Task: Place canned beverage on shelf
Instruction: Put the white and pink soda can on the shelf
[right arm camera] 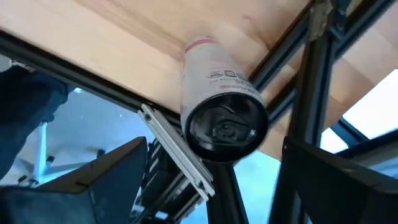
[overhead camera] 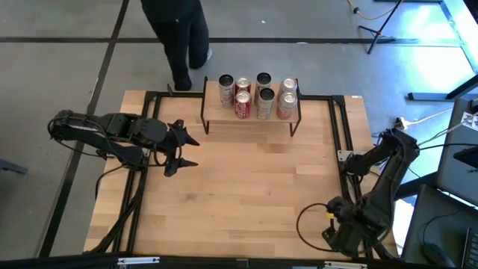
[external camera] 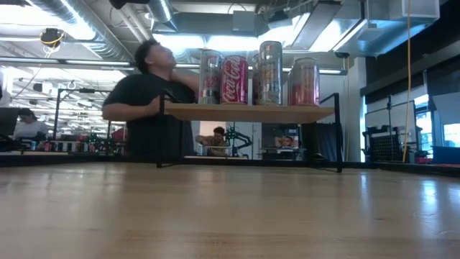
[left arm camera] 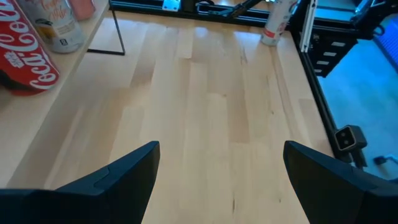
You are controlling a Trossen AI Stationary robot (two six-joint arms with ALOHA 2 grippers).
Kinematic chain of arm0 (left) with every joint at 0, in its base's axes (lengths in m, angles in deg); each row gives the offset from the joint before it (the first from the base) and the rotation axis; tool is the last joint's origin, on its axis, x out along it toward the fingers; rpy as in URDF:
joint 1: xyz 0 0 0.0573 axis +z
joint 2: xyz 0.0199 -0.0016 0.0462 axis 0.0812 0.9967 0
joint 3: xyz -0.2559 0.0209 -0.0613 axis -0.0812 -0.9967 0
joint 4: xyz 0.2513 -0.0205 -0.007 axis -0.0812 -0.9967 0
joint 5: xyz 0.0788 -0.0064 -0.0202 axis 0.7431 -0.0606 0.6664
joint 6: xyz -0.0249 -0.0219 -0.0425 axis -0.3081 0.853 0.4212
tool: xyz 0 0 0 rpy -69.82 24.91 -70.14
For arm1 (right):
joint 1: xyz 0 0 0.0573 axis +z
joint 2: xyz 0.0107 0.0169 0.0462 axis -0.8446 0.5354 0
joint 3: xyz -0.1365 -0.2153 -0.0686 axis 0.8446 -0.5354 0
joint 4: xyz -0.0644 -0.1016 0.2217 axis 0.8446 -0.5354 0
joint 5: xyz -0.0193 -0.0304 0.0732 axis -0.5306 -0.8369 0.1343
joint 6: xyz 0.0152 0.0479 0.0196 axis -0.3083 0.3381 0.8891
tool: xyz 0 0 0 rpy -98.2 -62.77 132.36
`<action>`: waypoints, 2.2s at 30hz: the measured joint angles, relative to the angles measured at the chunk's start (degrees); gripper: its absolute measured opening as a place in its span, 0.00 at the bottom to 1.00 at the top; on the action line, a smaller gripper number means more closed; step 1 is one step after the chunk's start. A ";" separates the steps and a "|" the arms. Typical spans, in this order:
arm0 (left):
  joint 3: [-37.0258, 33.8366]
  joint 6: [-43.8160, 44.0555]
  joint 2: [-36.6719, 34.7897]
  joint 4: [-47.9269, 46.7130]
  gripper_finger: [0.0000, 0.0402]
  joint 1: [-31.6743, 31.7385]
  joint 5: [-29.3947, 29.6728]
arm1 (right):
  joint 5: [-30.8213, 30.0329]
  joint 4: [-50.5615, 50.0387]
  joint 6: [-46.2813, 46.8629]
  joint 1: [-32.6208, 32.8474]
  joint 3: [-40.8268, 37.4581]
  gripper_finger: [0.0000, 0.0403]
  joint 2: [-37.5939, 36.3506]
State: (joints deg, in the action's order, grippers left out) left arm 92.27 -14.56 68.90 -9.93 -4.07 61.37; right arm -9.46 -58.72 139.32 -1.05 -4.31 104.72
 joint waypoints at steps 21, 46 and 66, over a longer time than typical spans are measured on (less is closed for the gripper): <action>0.00 2.33 0.02 -0.02 0.82 0.00 -3.84 | -0.88 11.58 0.05 1.22 -10.31 0.90 2.84; 0.00 2.06 0.02 -4.99 0.82 -0.42 -3.89 | -10.35 15.50 -16.48 -6.06 -5.88 0.56 2.84; -19.87 15.31 -5.49 8.67 0.78 -12.07 0.91 | -20.94 10.89 -70.26 -34.39 17.54 0.56 16.51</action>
State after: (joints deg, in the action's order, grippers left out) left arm 72.41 0.75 63.41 -1.26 -16.14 62.28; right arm -30.40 -47.83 69.06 -35.44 13.23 121.23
